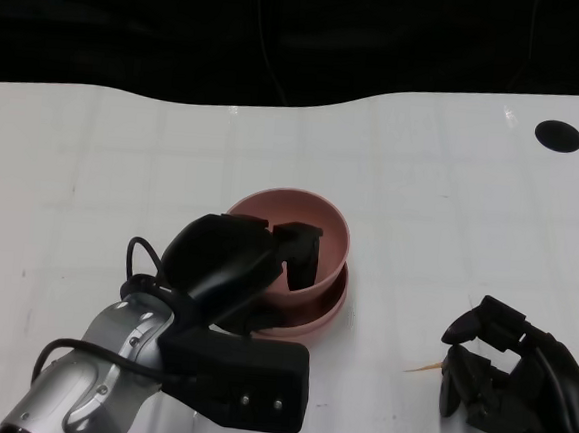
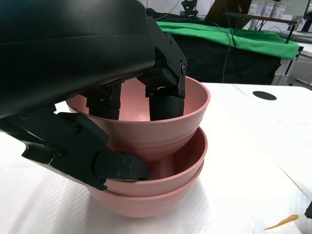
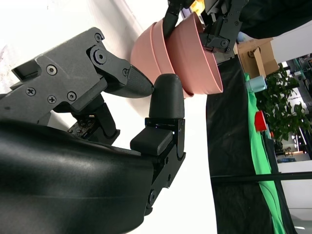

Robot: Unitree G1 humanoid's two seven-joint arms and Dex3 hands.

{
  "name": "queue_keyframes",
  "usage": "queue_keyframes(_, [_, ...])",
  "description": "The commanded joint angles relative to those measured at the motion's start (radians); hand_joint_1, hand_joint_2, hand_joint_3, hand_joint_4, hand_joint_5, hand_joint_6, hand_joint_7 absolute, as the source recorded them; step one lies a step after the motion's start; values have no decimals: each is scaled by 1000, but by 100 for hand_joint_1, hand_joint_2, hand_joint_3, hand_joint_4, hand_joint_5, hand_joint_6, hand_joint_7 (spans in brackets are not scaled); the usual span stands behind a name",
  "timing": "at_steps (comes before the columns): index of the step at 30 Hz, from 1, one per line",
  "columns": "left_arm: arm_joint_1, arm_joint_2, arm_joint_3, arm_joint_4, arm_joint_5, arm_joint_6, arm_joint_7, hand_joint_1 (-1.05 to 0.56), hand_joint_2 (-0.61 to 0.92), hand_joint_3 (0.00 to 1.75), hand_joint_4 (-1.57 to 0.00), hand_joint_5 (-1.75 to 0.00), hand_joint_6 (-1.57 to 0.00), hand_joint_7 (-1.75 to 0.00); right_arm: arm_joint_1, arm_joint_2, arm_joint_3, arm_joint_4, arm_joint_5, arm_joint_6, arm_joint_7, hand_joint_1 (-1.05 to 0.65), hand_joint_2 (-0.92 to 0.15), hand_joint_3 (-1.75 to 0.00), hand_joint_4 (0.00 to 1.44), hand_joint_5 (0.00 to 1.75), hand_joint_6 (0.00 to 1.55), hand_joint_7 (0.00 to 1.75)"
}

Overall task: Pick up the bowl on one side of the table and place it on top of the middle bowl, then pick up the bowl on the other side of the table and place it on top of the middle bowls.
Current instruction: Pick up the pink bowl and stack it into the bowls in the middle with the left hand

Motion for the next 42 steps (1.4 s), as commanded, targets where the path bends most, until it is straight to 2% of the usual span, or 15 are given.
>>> queue_keyframes(1, [-14,5,-5,17,-3,6,0,-10,83,38,-69,-175,-57,-164,0,-8,-12,5,10,-11,7,-19,-57,-101,87,175,77,152])
queue_keyframes(6, [-20,3,-10,23,-1,3,1,-10,85,35,-69,-175,-58,-163,2,-7,-13,-1,14,-2,9,-19,-57,-101,87,175,77,153])
queue_keyframes(8, [-26,1,-15,29,-2,-1,0,-12,87,23,-69,-175,-75,-126,5,-7,-13,-6,18,2,11,-17,-58,-102,86,175,76,154])
queue_keyframes(10, [-29,-1,-20,35,-5,-6,1,-11,89,16,-69,-175,-74,-129,4,-8,-12,-3,13,-3,9,-17,-58,-102,86,175,76,154])
queue_keyframes(13, [-33,0,-25,41,-2,-9,4,-13,92,8,-69,-175,-87,-95,2,-9,-12,0,8,-6,4,-19,-56,-102,86,175,76,154])
queue_keyframes(15, [-34,1,-28,39,-3,-7,-2,-15,92,8,-69,-175,-90,-92,2,-8,-12,-5,9,6,-2,-19,-56,-101,86,175,78,153])
queue_keyframes(16, [-34,1,-29,39,-4,-10,-1,-15,92,9,-69,-175,-90,-94,2,-8,-12,-4,8,4,-2,-19,-56,-101,86,175,78,152])
queue_keyframes(18, [-33,1,-31,37,-4,-12,1,-16,92,11,-69,-175,-76,-125,1,-8,-11,0,7,-3,1,-19,-57,-101,86,175,79,151])
queue_keyframes(21, [-28,-2,-36,28,-2,-2,-9,-16,92,16,-70,-175,-64,-152,0,-8,-11,7,8,-14,7,-19,-57,-101,86,175,78,151])
queue_keyframes(26, [-24,-3,-42,22,-13,-5,-21,-13,92,21,-71,-175,-58,-169,-2,-7,-15,15,13,-20,15,-19,-58,-101,86,175,77,151])
queue_keyframes(28, [-25,-3,-47,19,-6,3,-27,-12,92,20,-72,-175,-59,-167,-2,-8,-14,12,10,-15,10,-19,-57,-101,86,175,77,152])
queue_keyframes(30, [-25,-3,-50,15,-4,6,-32,-11,92,18,-72,-175,-67,-149,-2,-10,-13,8,8,-7,5,-20,-57,-101,86,175,77,152])
queue_keyframes(31, [-25,-3,-51,14,-4,6,-33,-10,92,18,-72,-175,-69,-145,-2,-9,-14,7,8,-6,4,-19,-57,-101,86,175,78,152])
queue_keyframes(37, [-25,-3,-53,10,2,9,-31,-9,92,15,-71,-175,-66,-150,-4,-9,-12,9,4,-9,-1,-20,-57,-102,86,175,78,152])
queue_keyframes(42, [-27,0,-52,8,-1,10,-38,-10,92,16,-70,-175,-71,-136,-7,-10,-14,13,10,-5,4,-19,-57,-101,86,175,78,152])
